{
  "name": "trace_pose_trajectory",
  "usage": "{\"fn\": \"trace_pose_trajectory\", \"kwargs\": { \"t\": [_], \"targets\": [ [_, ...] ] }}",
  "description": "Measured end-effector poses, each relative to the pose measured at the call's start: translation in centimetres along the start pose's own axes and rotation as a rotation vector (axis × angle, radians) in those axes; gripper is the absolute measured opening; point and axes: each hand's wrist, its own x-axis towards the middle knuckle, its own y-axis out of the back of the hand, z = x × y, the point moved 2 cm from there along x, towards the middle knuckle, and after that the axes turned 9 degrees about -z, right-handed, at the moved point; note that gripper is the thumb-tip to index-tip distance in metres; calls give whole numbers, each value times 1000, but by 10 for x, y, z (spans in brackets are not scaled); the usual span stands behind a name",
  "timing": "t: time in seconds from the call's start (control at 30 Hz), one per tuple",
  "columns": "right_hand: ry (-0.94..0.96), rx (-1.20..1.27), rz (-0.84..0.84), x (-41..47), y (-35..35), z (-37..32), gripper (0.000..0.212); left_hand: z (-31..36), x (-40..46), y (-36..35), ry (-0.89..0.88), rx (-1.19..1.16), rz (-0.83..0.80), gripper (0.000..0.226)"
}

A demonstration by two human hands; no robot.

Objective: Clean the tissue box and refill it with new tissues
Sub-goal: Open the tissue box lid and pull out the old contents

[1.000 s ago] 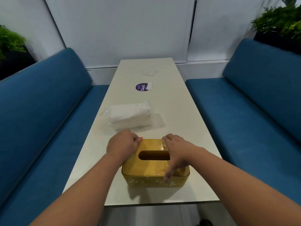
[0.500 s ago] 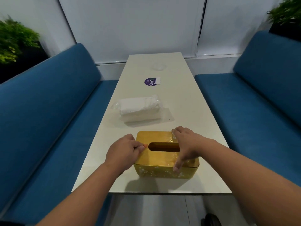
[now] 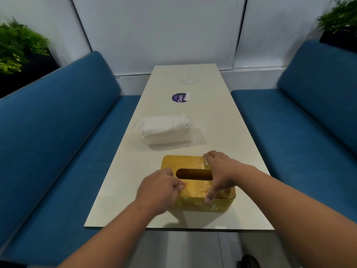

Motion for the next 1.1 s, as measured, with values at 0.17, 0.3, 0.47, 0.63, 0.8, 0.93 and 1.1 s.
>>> {"fn": "trace_pose_trajectory", "kwargs": {
  "t": [0.17,0.3,0.47,0.63,0.8,0.93,1.1],
  "targets": [
    [0,0,9,0,0,1,139,4,-4,2,4,-25,-15,36],
    [3,6,8,1,-1,1,139,8,-7,3,7,-3,-16,37],
    [-1,-23,25,1,0,1,140,37,4,-2,-165,21,-71,28],
    [-1,2,11,2,-1,2,141,12,0,5,-126,-28,-105,26],
    [2,-22,31,2,-1,1,141,43,6,-2,-190,16,-94,28],
    [20,16,9,0,0,6,144,27,11,4,-102,-88,-155,25],
    [5,-8,14,-10,3,19,143,30,24,7,-28,-62,-102,29]
  ]
}}
